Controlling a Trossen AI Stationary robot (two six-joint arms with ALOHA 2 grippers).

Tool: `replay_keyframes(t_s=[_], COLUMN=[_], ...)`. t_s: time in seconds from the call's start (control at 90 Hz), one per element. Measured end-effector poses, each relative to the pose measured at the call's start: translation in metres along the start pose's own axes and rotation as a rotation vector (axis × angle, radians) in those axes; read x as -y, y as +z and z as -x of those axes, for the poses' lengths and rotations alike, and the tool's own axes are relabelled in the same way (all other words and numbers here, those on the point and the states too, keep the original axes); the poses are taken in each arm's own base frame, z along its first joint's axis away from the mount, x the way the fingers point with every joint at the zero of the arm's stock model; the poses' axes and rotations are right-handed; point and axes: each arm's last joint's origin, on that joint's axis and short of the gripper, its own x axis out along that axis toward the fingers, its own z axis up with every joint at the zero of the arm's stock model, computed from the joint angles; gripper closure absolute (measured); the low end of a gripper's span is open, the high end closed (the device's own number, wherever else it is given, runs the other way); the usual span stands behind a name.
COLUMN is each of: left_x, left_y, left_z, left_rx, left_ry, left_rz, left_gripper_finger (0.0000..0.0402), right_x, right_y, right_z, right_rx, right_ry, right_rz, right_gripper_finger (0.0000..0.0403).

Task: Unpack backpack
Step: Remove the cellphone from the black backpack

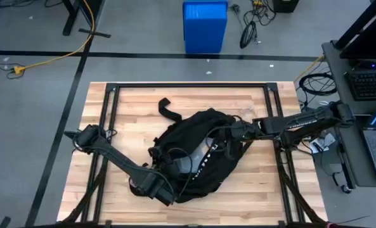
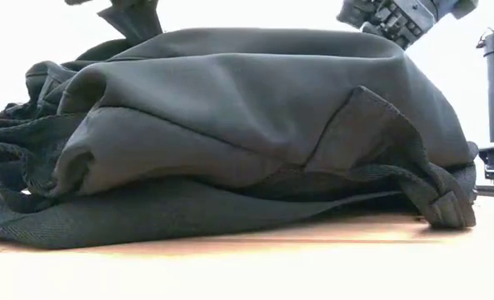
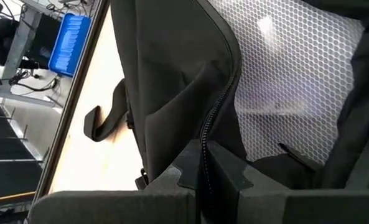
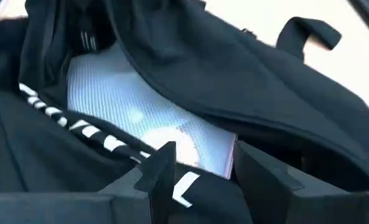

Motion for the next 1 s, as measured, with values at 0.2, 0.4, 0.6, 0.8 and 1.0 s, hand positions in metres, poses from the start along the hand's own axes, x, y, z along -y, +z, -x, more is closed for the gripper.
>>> replay_keyframes(t_s=[0.2, 0.4, 0.6, 0.8, 1.0], left_x=[-0.002, -0.006, -0.008, -0.013, -0.013], left_y=[0.002, 0.005, 0.006, 0.003, 0.003], left_z=[-0.003, -0.007, -0.006, -0.006, -0.006], left_rx=[-0.002, 0.012, 0.077, 0.071, 0.071], left_ry=[0.009, 0.036, 0.107, 0.150, 0.150], left_rz=[0.007, 0.019, 0.051, 0.063, 0.063], left_gripper_finger=[0.0394, 0.0394, 0.0394, 0.0394, 0.0394], right_x=[0.005, -0.002, -0.009, -0.008, -0.003], right_y=[0.003, 0.019, 0.026, 0.034, 0.028], right_z=[-0.011, -0.034, -0.066, -0.078, -0.076], right_rx=[-0.019, -0.052, -0.241, -0.370, -0.468], right_ry=[-0.082, -0.046, -0.044, -0.210, -0.252], right_rz=[-0.044, -0.056, -0.028, 0.004, 0.006], right_gripper_finger=[0.0254, 0.0255, 0.0262, 0.0263, 0.0263])
